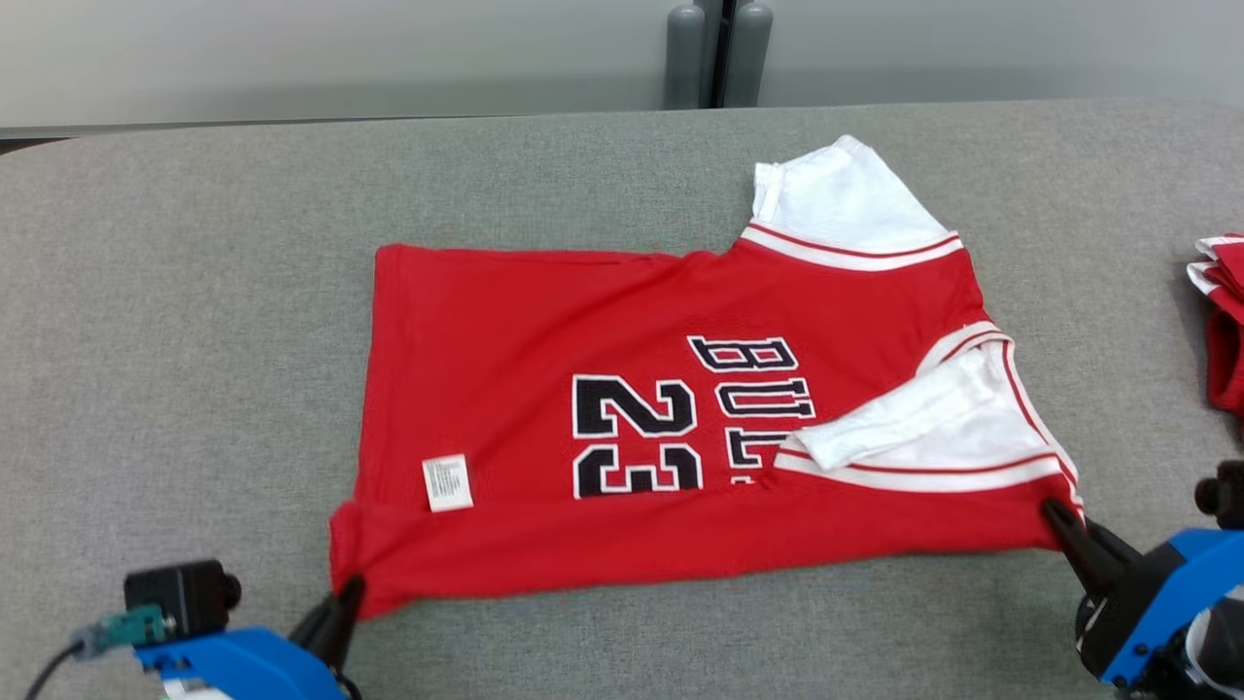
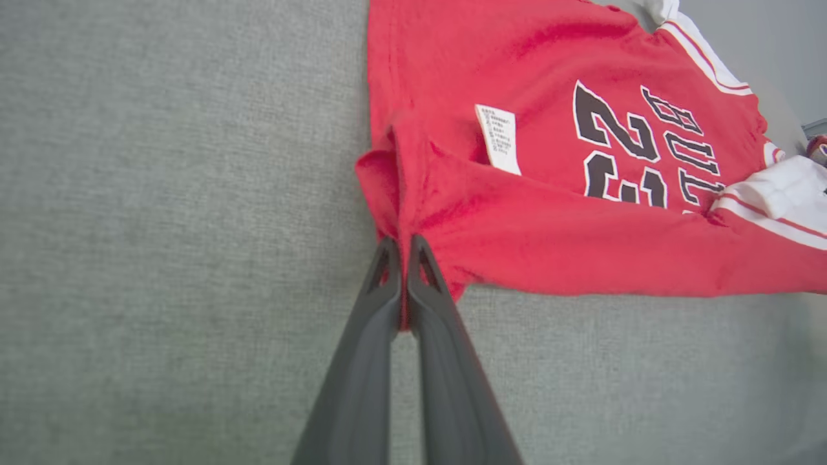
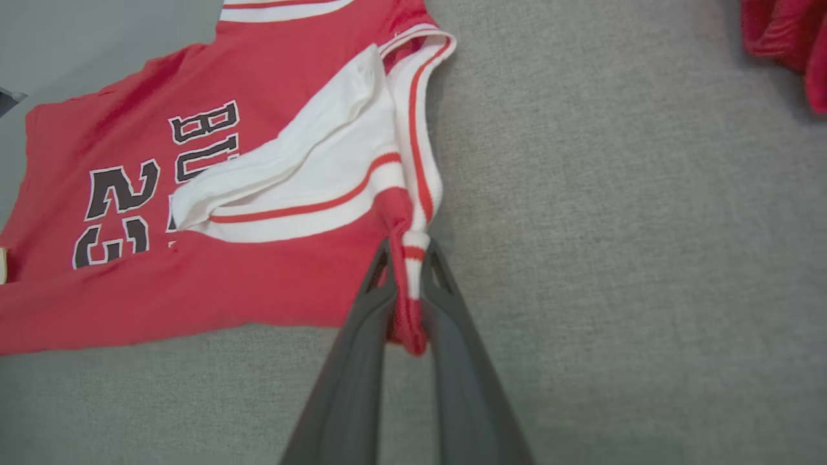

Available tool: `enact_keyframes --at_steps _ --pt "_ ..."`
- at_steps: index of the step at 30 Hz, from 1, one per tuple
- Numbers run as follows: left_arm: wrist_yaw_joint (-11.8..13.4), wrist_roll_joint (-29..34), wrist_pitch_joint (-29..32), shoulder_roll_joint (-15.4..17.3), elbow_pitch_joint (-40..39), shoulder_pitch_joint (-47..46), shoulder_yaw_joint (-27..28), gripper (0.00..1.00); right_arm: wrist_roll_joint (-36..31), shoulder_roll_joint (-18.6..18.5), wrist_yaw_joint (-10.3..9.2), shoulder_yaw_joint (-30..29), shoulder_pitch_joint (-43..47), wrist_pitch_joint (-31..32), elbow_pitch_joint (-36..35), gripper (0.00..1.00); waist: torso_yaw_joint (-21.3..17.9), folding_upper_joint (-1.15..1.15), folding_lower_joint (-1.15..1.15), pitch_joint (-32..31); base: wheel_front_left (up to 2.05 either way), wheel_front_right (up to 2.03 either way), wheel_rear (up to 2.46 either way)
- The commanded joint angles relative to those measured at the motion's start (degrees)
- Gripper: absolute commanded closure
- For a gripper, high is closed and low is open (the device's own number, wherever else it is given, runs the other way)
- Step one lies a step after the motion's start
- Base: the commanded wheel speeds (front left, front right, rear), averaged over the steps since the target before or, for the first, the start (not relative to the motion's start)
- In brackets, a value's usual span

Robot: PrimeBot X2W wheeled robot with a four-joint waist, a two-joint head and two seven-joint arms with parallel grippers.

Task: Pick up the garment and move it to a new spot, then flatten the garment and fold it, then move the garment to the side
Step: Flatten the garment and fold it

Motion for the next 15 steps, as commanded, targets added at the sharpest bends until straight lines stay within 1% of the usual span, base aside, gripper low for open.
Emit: enact_keyframes --at_steps 1,4,7,8,9,10,15 --pt "1.0 -0.4 0.5 0.1 -1.8 2.1 -0.1 1.0 0.7 -0.1 0.03 -0.8 1.5 0.1 -0.4 1.0 -0.2 0.0 0.0 0.0 0.0 0.0 0.0" --pt "3.0 -1.3 0.9 -0.4 -4.5 5.5 -0.6 1.0 0.6 -0.1 0.03 -2.1 3.3 -0.2 0.1 1.0 -0.2 0.0 0.0 0.1 0.0 0.0 0.0" --pt "4.2 -2.1 1.3 -0.8 -5.6 7.2 -0.7 1.0 0.2 -0.1 0.03 -2.9 4.0 -0.7 1.0 1.0 0.0 0.0 0.0 0.2 0.0 0.0 0.0" --pt "4.5 -2.0 1.4 -0.8 -5.6 7.4 -0.9 0.84 0.0 -0.1 0.03 -2.9 3.9 -0.8 1.4 1.0 0.2 0.0 0.0 0.2 0.0 0.0 0.0" --pt "4.4 -1.6 1.3 -0.7 -5.3 7.3 -1.1 0.57 -0.3 -0.1 0.03 -2.8 3.7 -1.0 1.8 0.89 0.2 0.0 0.0 0.3 0.0 0.0 0.0" --pt "4.2 -1.3 0.8 -0.7 -4.9 6.9 -1.0 0.0 -0.1 -0.1 0.03 -3.0 3.4 -1.3 2.3 0.0 0.3 0.0 0.0 0.3 0.0 0.0 0.0" --pt "1.7 -0.1 -0.2 -0.6 -2.0 3.7 -1.3 0.0 -0.9 -0.1 0.03 -2.2 0.9 -2.2 2.3 0.0 0.3 0.0 0.0 0.6 0.0 0.0 0.0"
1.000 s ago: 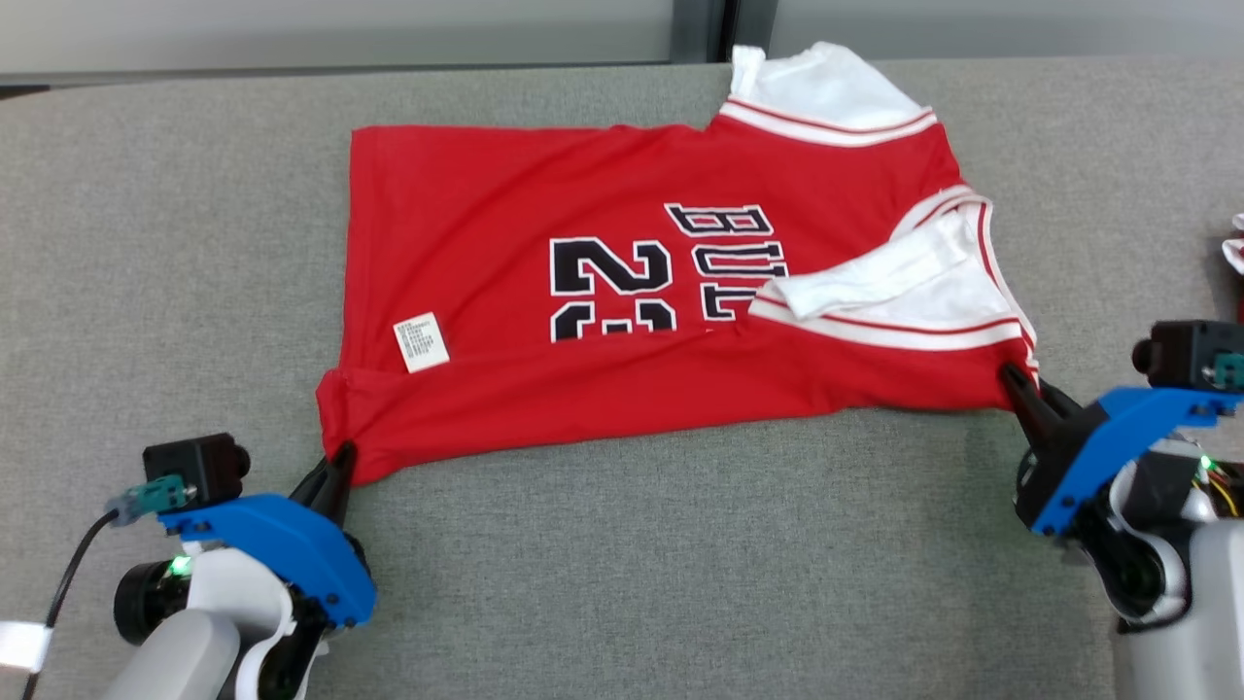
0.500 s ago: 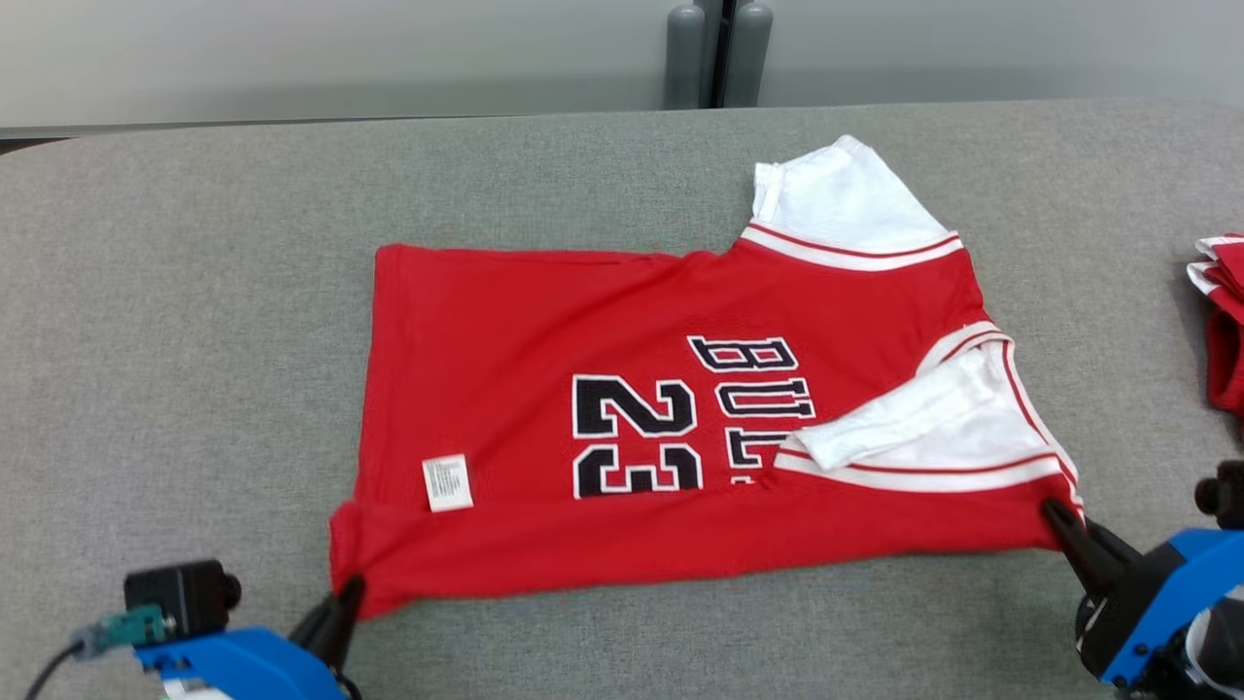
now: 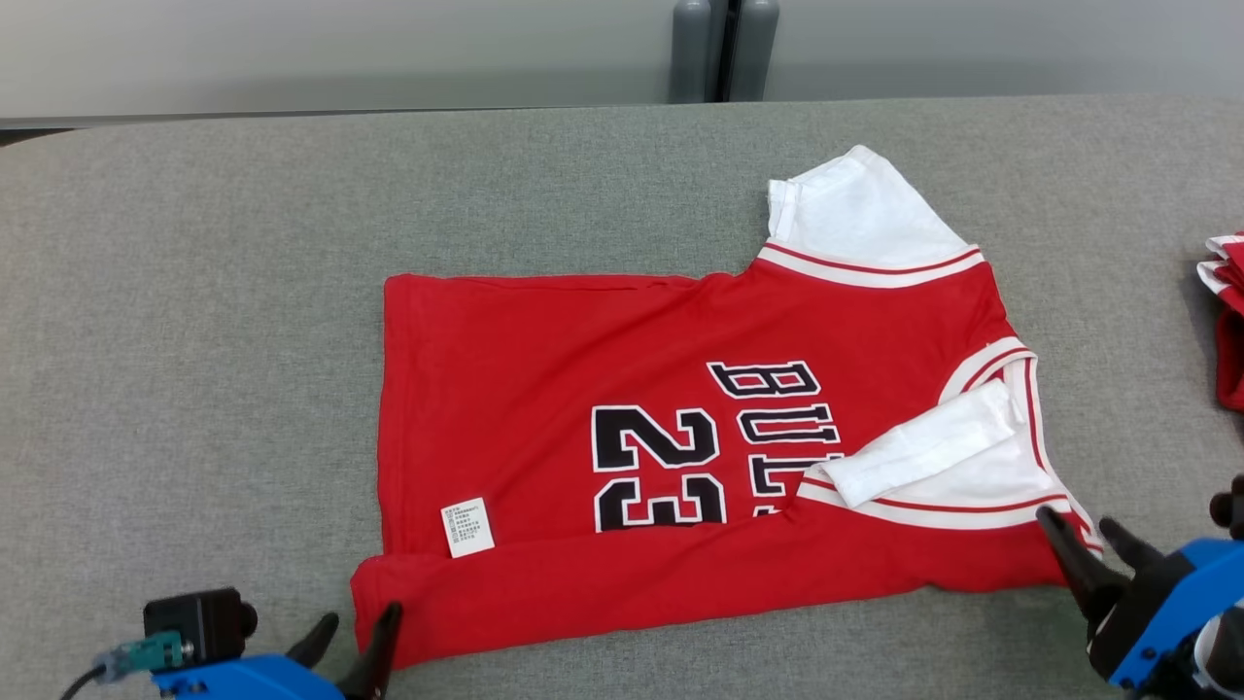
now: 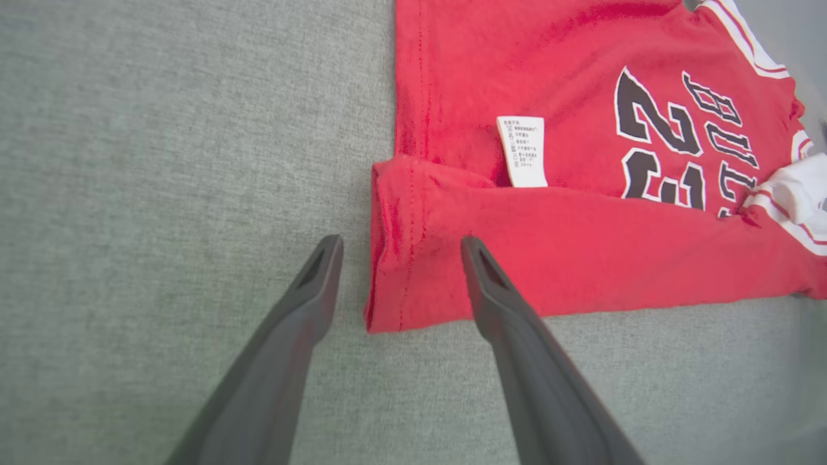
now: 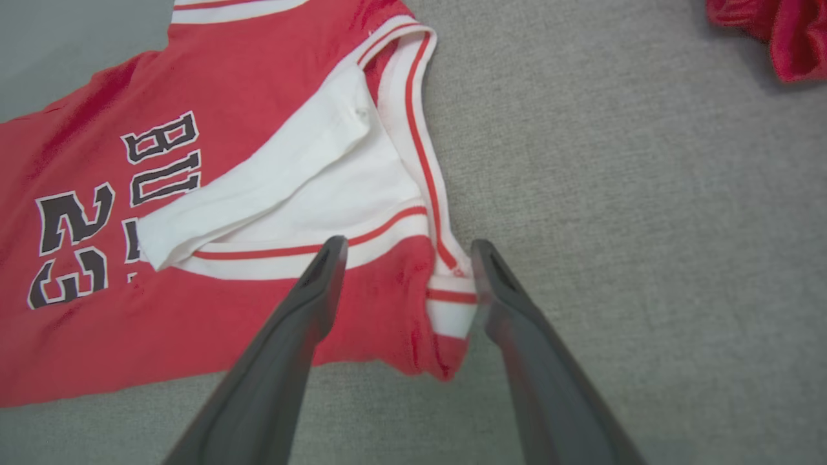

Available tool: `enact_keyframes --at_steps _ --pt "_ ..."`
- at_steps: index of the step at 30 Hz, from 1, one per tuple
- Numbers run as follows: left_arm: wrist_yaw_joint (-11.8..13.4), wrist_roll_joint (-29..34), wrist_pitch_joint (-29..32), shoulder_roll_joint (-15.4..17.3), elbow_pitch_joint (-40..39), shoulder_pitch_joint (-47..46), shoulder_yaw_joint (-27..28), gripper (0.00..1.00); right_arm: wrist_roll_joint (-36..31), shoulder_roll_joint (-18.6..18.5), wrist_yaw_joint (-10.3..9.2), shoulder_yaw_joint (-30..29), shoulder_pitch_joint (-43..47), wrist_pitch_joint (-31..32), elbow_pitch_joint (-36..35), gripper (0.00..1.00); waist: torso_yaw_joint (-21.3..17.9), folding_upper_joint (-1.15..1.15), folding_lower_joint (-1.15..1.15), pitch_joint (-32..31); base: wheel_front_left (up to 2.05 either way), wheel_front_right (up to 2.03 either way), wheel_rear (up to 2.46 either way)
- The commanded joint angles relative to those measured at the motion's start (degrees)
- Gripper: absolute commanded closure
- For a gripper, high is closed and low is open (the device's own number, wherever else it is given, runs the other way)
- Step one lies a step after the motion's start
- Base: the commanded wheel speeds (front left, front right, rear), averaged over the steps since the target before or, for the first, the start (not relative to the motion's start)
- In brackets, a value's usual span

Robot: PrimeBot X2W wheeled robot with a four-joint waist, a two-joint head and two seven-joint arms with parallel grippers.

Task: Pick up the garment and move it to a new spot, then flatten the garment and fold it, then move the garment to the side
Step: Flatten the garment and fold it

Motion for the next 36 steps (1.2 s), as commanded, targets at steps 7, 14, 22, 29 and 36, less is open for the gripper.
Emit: enact_keyframes --at_steps 7,14,22,29,36 --pt "-3.9 2.4 -0.3 0.7 4.4 -10.4 0.4 0.0 -5.2 -0.1 0.03 1.1 -7.7 1.7 -6.1 0.0 -0.9 0.0 0.0 1.5 0.0 0.0 0.0" --pt "-6.1 6.7 1.6 -1.7 13.7 -26.4 -1.6 0.0 -7.8 -2.2 0.03 5.0 -20.8 7.1 -7.0 0.0 -1.6 0.0 0.0 4.8 0.0 0.0 0.0" --pt "-7.9 9.4 3.7 -5.5 25.1 -40.4 -3.7 0.0 -7.2 -4.9 0.03 8.3 -34.7 6.1 2.5 0.0 -2.5 0.0 0.0 9.5 0.0 0.0 0.0" --pt "-8.9 11.4 5.0 -6.5 32.8 -47.2 -5.3 0.0 -5.7 -5.2 0.03 11.5 -39.5 2.9 8.9 0.0 -3.1 0.0 0.0 11.7 0.0 0.0 0.0" --pt "-8.7 12.1 7.9 -6.0 36.5 -49.9 -6.6 0.0 -4.8 -6.1 0.03 12.9 -40.5 1.7 11.2 0.0 -3.5 0.0 0.0 12.5 0.0 0.0 0.0"
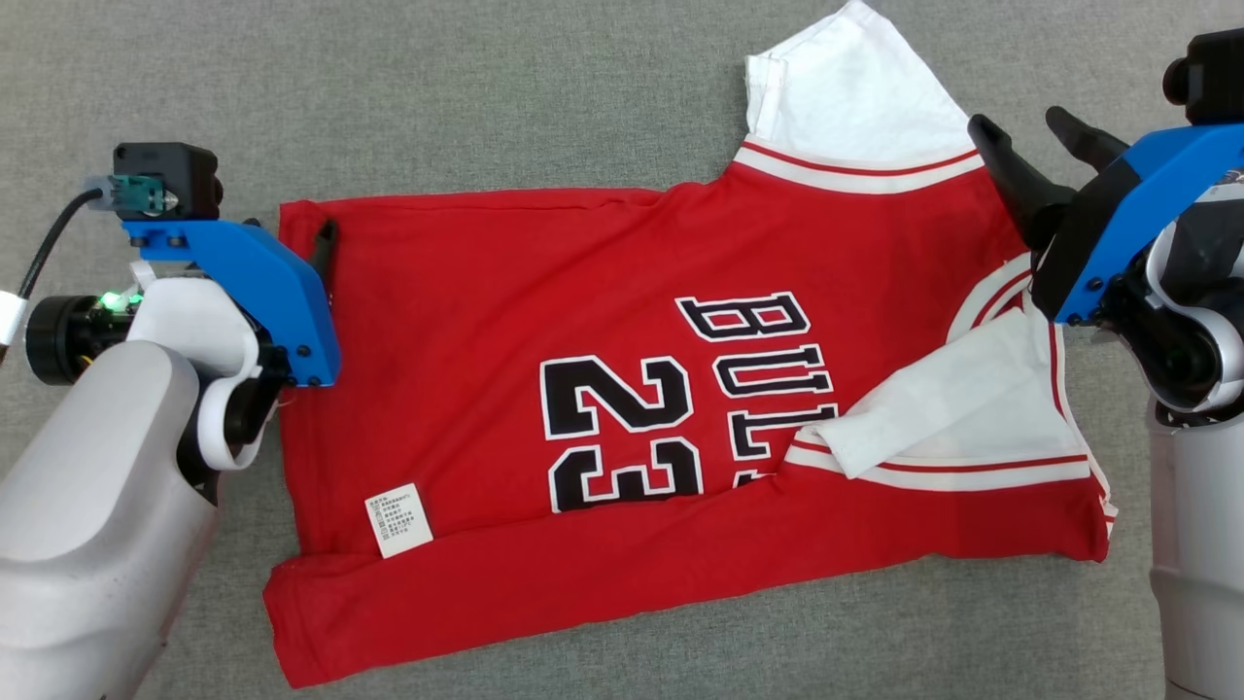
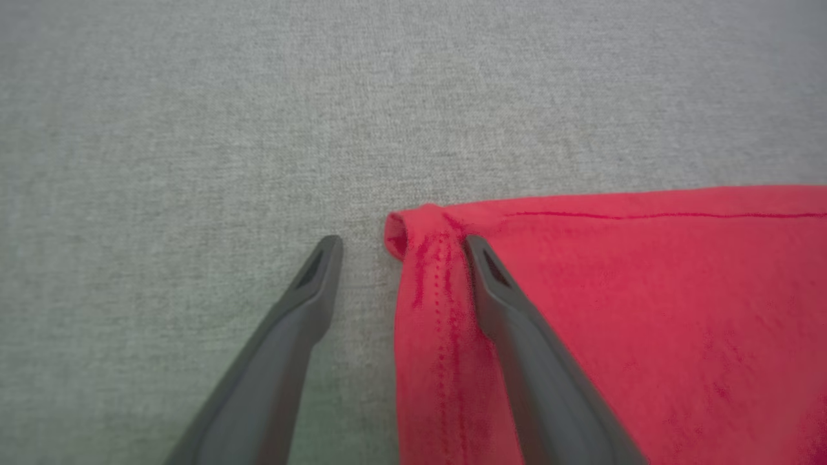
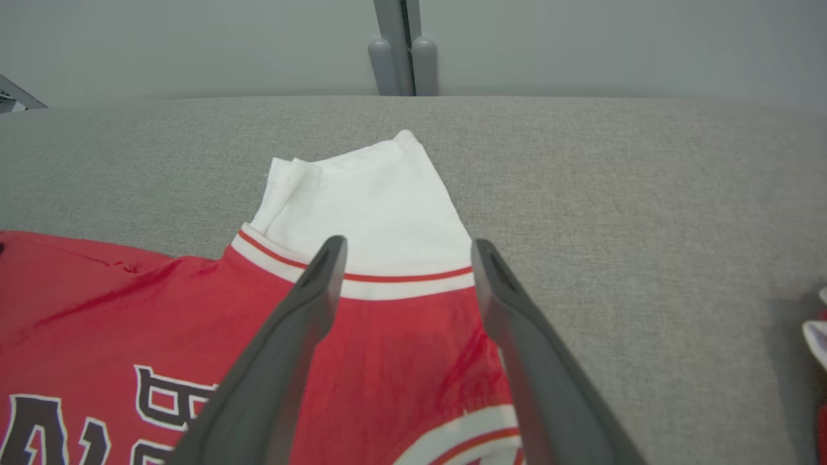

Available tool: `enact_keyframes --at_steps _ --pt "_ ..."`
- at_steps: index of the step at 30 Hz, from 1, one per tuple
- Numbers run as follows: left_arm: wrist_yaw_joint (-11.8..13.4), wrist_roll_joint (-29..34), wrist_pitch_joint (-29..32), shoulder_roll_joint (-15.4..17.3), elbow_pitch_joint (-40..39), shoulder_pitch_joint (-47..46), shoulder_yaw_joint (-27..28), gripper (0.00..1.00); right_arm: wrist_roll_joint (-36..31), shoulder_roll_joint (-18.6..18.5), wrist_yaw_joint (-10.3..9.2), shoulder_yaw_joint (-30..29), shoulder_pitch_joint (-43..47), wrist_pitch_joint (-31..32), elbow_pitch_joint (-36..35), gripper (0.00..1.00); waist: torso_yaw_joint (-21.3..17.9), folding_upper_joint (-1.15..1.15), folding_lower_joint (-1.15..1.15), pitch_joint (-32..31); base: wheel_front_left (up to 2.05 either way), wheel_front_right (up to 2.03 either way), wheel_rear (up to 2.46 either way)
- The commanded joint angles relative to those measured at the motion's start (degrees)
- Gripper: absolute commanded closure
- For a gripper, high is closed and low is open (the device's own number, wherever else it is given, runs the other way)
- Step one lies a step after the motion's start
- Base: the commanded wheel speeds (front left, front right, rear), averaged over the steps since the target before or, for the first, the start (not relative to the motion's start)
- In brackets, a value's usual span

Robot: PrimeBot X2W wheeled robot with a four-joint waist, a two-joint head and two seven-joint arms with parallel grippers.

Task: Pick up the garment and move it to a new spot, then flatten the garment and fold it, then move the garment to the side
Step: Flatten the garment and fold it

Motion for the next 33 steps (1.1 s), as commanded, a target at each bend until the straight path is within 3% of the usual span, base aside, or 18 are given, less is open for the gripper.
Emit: enact_keyframes --at_steps 1,10,12,13,14,15,16,22,33 --pt "0.3 0.2 0.4 0.5 0.5 -1.0 -0.1 0.0 0.5 -0.5 0.03 0.2 -1.2 -0.2 0.1 0.0 -0.1 0.0 -0.01 0.1 0.0 0.0 0.0" --pt "-0.4 -1.2 2.1 -0.1 3.6 -1.0 -0.5 0.0 1.0 -1.3 0.03 1.0 -1.7 -0.5 1.1 0.0 -0.5 0.0 -0.01 1.0 0.0 0.0 0.0" --pt "-0.6 -1.2 2.2 -0.1 3.8 -0.9 -0.6 0.24 1.2 -1.6 0.03 1.1 -1.9 -0.3 1.3 0.0 -0.4 0.0 -0.01 1.2 0.0 0.0 0.0" --pt "-0.9 -1.5 2.6 -0.2 4.0 -0.9 -0.7 0.5 1.2 -1.7 0.03 1.1 -2.0 -0.3 1.3 0.0 -0.3 0.0 -0.01 1.3 0.0 0.0 0.0" --pt "-1.1 -1.9 3.3 -0.3 4.2 -0.9 -0.9 0.6 1.2 -1.7 0.03 1.1 -2.2 -0.2 1.4 0.0 -0.2 0.0 -0.01 1.5 0.0 0.0 0.0" --pt "-1.5 -2.1 3.5 -0.4 4.3 -1.0 -1.0 0.84 1.2 -1.9 0.03 1.2 -2.4 0.0 1.5 0.0 -0.1 0.0 -0.01 1.6 0.0 0.0 0.0" --pt "-1.7 -2.5 4.2 -0.6 4.3 -0.9 -1.1 1.0 1.2 -2.0 0.03 1.2 -2.7 0.3 1.5 0.0 0.0 0.0 -0.01 1.8 0.0 0.0 0.0" --pt "-2.0 -3.2 4.4 -0.9 2.9 -1.1 -1.2 1.0 0.5 -3.3 0.03 1.1 -8.5 2.5 3.7 0.0 1.0 0.0 -0.01 3.6 0.0 0.0 0.0" --pt "-3.4 -2.6 1.5 -3.8 -3.5 -0.6 -3.2 1.0 -4.8 -6.6 0.03 -0.4 -21.9 3.0 18.4 0.0 7.2 0.0 -0.01 8.5 0.0 0.0 0.0"
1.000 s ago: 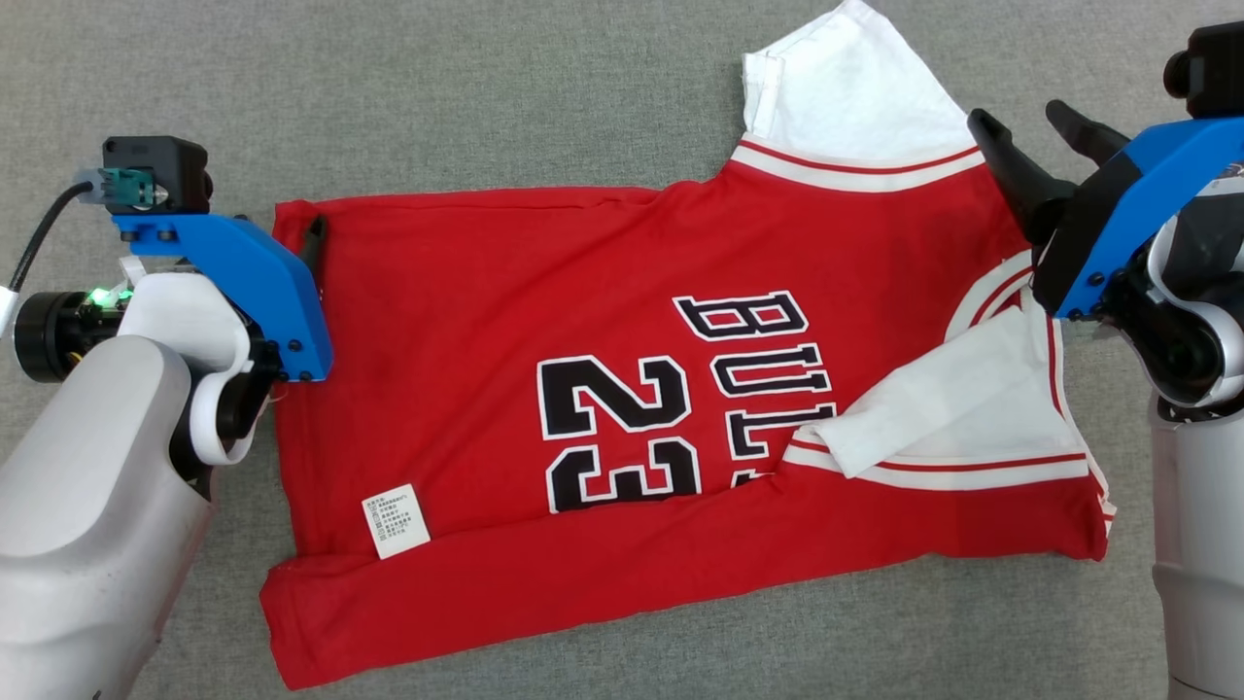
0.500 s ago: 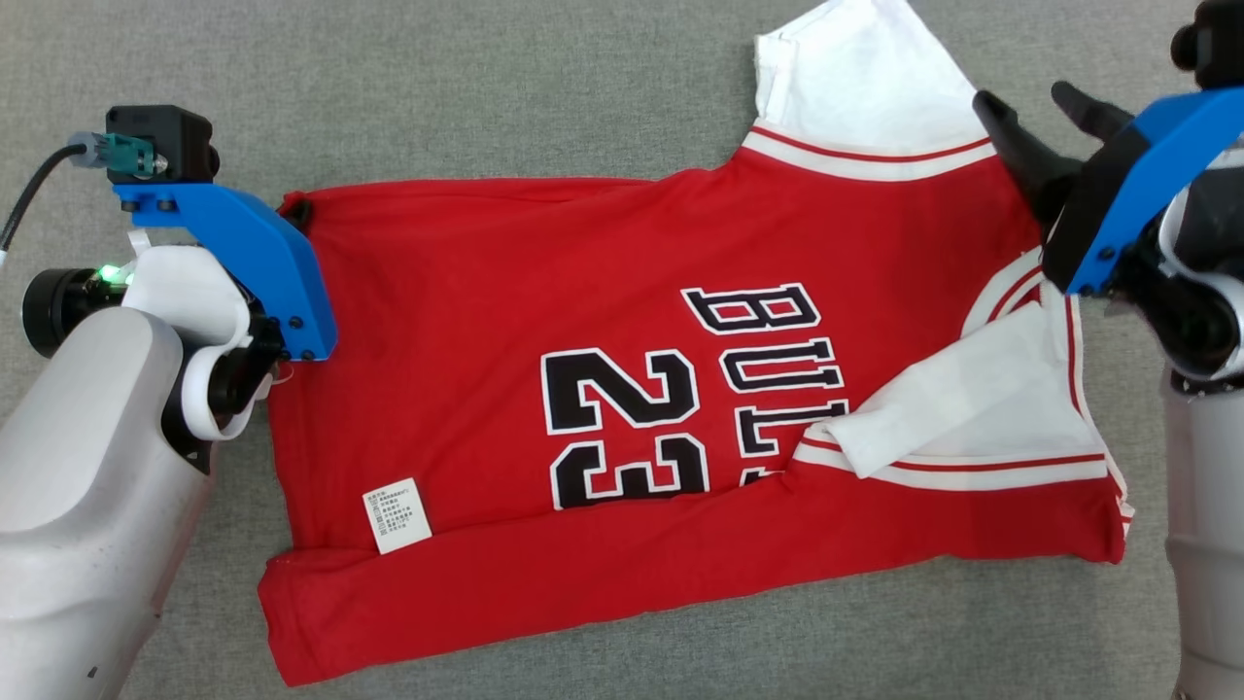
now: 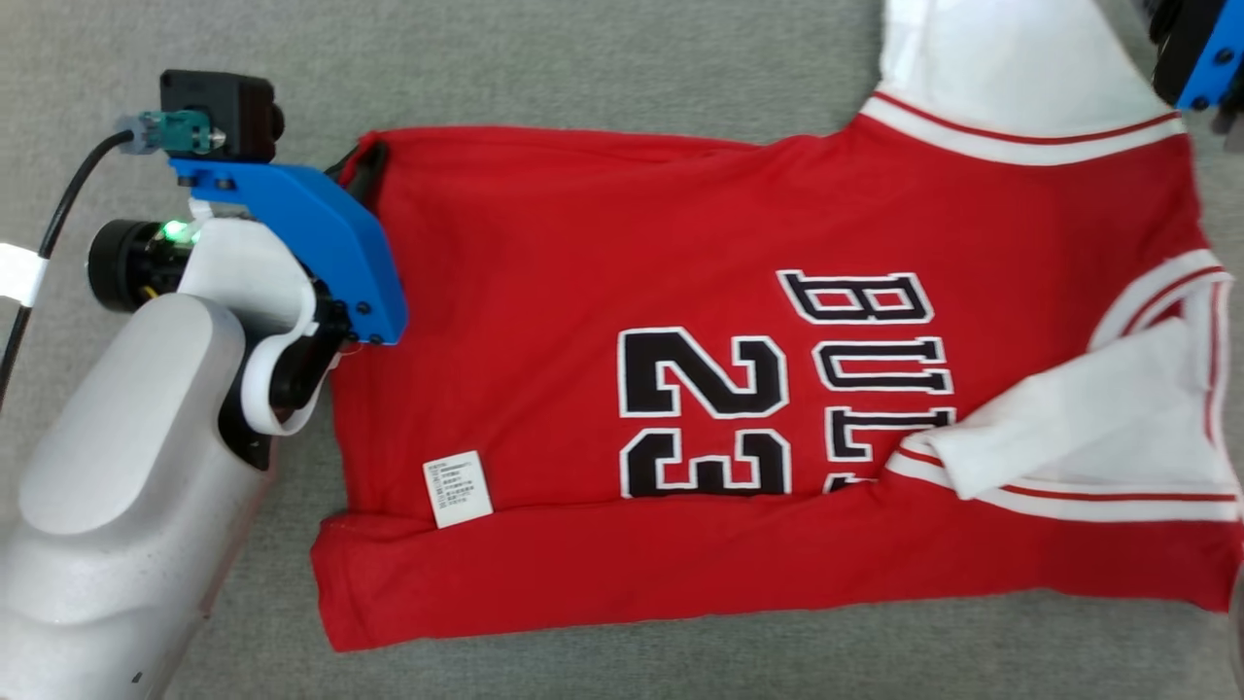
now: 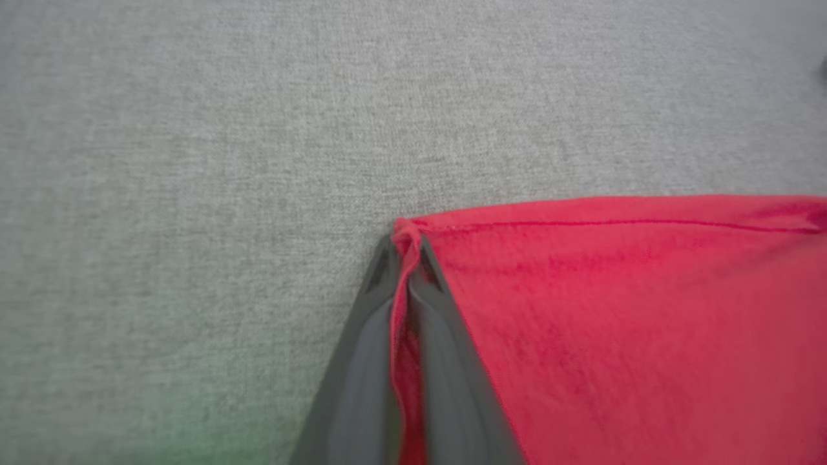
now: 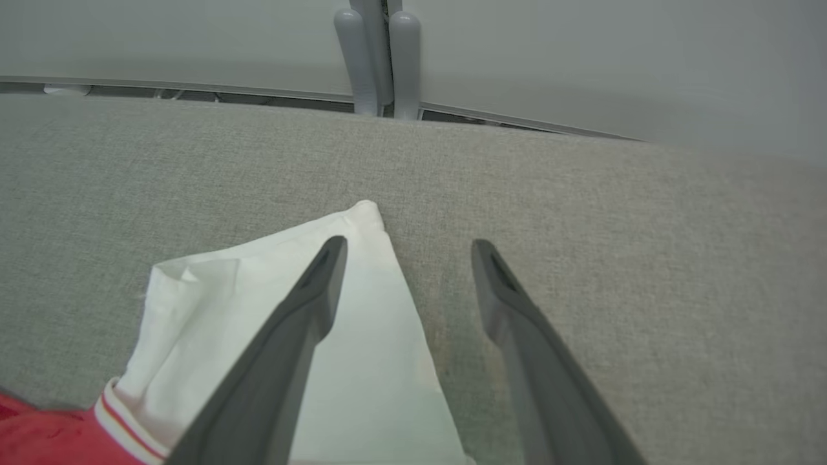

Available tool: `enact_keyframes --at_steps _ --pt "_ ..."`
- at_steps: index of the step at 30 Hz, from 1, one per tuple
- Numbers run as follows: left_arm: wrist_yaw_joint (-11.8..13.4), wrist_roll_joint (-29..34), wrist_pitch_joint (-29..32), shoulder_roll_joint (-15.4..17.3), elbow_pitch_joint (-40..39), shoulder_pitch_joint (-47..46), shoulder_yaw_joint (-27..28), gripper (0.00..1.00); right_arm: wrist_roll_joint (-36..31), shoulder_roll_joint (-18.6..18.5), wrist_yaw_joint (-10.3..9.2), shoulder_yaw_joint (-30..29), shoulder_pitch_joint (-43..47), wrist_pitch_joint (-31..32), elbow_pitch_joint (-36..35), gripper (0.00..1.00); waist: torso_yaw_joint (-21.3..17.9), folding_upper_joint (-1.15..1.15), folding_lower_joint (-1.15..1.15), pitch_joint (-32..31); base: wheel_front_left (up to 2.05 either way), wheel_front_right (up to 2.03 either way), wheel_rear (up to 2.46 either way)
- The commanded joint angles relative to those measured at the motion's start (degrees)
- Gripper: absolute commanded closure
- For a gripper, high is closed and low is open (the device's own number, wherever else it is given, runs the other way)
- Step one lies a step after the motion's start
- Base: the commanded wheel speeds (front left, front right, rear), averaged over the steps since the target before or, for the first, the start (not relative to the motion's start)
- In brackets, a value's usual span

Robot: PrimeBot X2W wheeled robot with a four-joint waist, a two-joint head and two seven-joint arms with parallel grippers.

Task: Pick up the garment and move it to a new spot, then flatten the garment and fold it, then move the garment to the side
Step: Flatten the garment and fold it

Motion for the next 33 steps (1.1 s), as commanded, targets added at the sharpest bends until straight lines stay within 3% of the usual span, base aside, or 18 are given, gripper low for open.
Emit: enact_keyframes --at_steps 1,13,14,15,17,20,25,29,33 --pt "-0.4 0.0 1.2 -1.1 1.1 2.4 -2.2 1.0 -0.6 -0.8 0.03 0.1 -1.8 -0.2 1.6 0.0 2.1 0.0 0.0 2.0 0.0 0.0 0.0" --pt "-0.9 0.0 -1.0 -2.6 -2.2 2.1 -2.8 1.0 0.4 -3.8 0.03 4.3 -5.1 0.1 10.2 0.0 5.3 0.0 0.0 4.3 0.0 0.0 0.0" --pt "-0.9 0.0 -1.2 -2.5 -2.3 2.2 -2.7 1.0 0.8 -4.1 0.03 4.7 -5.1 -0.1 10.6 0.09 5.3 0.0 0.0 4.2 0.0 0.0 0.0" --pt "-0.9 0.0 -1.6 -2.5 -2.4 2.2 -2.5 1.0 1.2 -4.3 0.03 5.2 -5.1 -0.2 10.9 0.59 5.3 0.0 0.0 4.1 0.0 0.0 0.0" --pt "-0.5 0.2 -2.7 -2.4 -2.3 2.2 -2.0 1.0 2.0 -4.6 0.03 6.3 -5.1 -1.1 10.9 1.0 5.2 0.0 0.0 3.9 0.0 0.0 0.0" --pt "0.2 1.0 -5.6 -2.3 -1.7 1.9 -0.8 1.0 3.2 -5.4 0.03 7.4 -5.4 -4.4 10.4 1.0 4.7 0.0 0.0 3.4 0.0 0.0 0.0" --pt "-0.9 1.2 -12.7 -2.6 0.2 2.1 1.4 1.0 6.0 -5.9 0.03 9.5 -4.6 -9.4 10.0 1.0 3.6 0.0 0.0 1.5 0.0 0.0 0.0" --pt "-3.2 0.6 -17.4 -2.9 1.7 3.0 2.2 1.0 9.3 -6.8 0.03 11.8 -2.8 -12.2 8.7 1.0 2.4 0.0 0.0 -0.7 0.0 0.0 0.0" --pt "-7.1 0.7 -21.3 -2.0 1.9 4.9 1.6 1.0 14.0 -8.4 0.03 14.3 0.2 -13.7 5.6 1.0 1.5 0.0 0.0 -2.9 0.0 0.0 0.0"
